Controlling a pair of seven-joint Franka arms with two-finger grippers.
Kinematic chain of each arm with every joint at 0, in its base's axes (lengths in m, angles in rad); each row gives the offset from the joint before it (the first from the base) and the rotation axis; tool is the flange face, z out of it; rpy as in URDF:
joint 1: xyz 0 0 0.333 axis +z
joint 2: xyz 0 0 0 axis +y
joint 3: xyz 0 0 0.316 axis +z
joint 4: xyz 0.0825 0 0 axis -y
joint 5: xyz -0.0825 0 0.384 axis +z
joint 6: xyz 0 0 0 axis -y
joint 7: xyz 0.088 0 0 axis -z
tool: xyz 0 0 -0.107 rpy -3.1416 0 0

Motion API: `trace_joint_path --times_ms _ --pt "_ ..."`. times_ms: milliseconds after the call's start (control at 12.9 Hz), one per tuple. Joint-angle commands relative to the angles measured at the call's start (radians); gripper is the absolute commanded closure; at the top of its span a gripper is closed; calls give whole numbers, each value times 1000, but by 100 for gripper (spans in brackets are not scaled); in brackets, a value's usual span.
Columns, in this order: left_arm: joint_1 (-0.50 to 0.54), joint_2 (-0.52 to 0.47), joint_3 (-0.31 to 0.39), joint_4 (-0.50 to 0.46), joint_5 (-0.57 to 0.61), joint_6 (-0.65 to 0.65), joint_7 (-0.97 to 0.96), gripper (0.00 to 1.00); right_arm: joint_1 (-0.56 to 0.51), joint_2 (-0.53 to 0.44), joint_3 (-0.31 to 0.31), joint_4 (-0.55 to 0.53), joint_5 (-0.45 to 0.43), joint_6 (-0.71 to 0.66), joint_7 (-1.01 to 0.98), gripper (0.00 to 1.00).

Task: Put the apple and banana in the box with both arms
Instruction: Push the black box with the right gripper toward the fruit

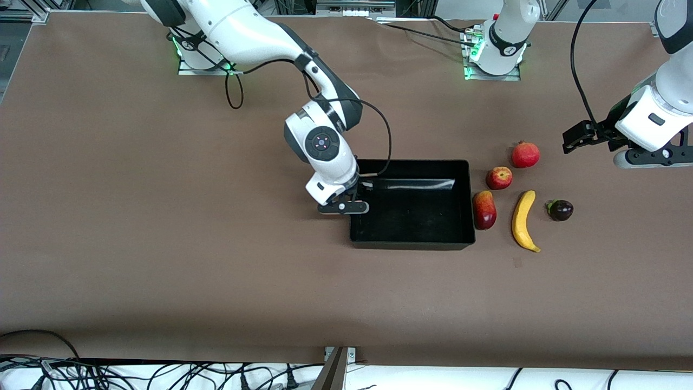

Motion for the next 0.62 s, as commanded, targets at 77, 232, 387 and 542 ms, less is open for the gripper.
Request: trace_joint_path --times_ms 77,232,387,542 --pt "-9 13 -7 4 -10 1 2 0 41 61 -15 59 25 79 44 100" --pt "-12 56 -30 -2 -27 -98 -6 0 71 80 -18 59 17 120 47 100" --pt "-13 83 -50 -25 -11 -105 2 0 81 97 -20 59 16 160 47 100" --pt "-13 120 -52 -133 -10 14 5 0 86 101 -32 59 8 165 39 99"
